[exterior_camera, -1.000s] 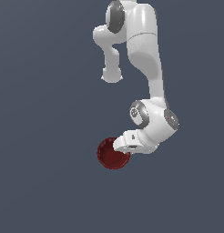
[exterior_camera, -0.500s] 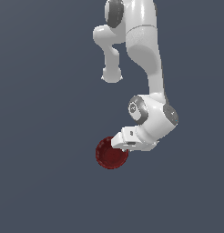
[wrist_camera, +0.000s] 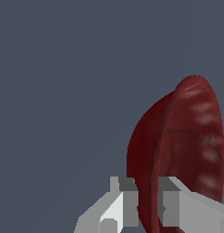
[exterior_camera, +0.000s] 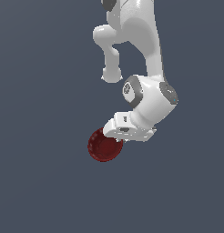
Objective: Pick up the object and move it to a goal position.
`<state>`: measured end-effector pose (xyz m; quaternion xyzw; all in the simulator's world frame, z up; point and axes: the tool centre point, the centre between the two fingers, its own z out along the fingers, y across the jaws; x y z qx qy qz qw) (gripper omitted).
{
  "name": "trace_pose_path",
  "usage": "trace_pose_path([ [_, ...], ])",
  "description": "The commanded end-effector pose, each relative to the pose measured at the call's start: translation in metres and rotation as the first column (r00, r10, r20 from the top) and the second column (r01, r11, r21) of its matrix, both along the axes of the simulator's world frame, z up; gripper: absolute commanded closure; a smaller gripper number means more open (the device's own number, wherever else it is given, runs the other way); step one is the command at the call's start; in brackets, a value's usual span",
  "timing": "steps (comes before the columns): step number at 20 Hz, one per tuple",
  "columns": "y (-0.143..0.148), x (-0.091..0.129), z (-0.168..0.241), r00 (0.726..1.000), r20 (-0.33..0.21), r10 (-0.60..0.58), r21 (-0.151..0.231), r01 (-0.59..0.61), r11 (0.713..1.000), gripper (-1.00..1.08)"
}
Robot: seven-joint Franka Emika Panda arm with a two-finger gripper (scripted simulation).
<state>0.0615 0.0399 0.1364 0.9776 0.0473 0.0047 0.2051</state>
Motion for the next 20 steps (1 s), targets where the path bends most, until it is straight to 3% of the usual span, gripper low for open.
trace_pose_path([
  [1, -0.011, -0.004, 0.03, 1.0, 0.004, 0.0, 0.001, 0.0, 1.0, 1.08],
  [20, -0.098, -0.038, 0.247, 1.0, 0.003, -0.001, 0.003, 0.001, 1.0, 1.08],
])
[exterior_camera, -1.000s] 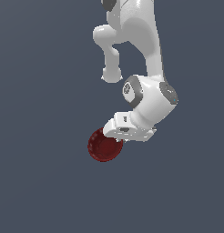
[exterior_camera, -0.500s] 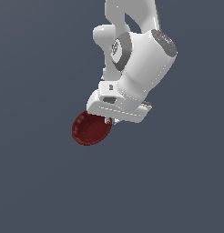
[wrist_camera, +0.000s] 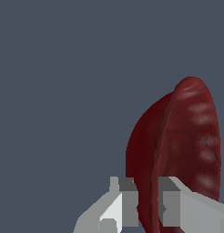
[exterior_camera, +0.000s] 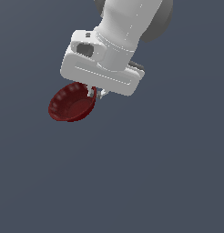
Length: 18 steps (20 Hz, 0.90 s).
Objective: Pick up the object and move it to a goal position.
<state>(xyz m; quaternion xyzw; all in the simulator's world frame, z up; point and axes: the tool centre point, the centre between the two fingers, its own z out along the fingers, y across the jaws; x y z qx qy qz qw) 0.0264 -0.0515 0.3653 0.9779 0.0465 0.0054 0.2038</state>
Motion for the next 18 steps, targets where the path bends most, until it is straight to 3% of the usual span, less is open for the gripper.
trace_pose_path([
  [1, -0.011, -0.004, 0.03, 1.0, 0.002, 0.0, 0.0, 0.0, 1.0, 1.08],
  [9, -0.04, -0.013, 0.106, 1.0, 0.003, 0.001, -0.001, -0.001, 1.0, 1.08],
  [18, -0.054, -0.015, 0.143, 1.0, 0.004, 0.002, -0.004, -0.002, 1.0, 1.08],
])
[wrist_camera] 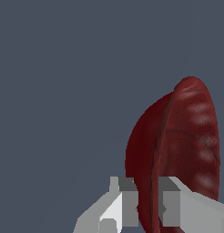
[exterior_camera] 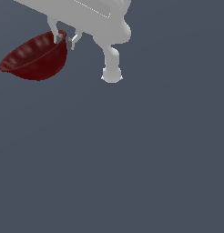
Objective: Pick up the object and move it to a goal position.
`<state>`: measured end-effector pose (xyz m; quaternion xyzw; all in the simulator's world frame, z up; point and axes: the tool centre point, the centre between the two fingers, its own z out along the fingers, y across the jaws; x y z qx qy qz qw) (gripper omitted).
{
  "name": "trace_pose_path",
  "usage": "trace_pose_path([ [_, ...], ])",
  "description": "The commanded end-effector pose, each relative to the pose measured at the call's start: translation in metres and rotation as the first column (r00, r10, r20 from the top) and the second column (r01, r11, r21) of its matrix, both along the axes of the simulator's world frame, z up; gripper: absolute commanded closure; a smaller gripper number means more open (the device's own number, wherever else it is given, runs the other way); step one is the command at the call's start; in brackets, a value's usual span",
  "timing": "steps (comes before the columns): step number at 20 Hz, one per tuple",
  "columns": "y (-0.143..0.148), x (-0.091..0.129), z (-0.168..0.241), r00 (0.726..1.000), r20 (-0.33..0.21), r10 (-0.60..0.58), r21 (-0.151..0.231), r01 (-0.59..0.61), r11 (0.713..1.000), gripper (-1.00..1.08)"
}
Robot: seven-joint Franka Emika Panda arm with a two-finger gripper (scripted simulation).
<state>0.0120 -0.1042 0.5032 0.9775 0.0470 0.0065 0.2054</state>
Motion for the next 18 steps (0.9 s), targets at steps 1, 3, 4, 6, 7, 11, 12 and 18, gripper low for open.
trace_pose_path([
  [1, -0.002, 0.0, 0.007, 1.0, 0.002, 0.001, -0.001, -0.001, 1.0, 1.08],
  [3, -0.003, 0.0, 0.008, 1.0, 0.002, 0.001, -0.001, -0.001, 1.0, 1.08],
  [4, -0.003, 0.0, 0.009, 1.0, 0.002, 0.001, -0.001, -0.001, 1.0, 1.08],
  [6, -0.002, 0.0, 0.007, 1.0, 0.0, 0.0, -0.001, 0.0, 1.0, 1.08],
  [7, -0.003, 0.0, 0.007, 1.0, 0.0, 0.0, -0.001, 0.0, 1.0, 1.08],
  [11, -0.005, -0.002, 0.015, 1.0, 0.0, 0.0, -0.001, 0.0, 1.0, 1.08],
  [12, -0.006, -0.003, 0.019, 1.0, 0.0, 0.0, -0.001, 0.0, 1.0, 1.08],
  [18, -0.01, -0.007, 0.032, 1.0, 0.0, 0.0, -0.001, 0.0, 1.0, 1.08],
])
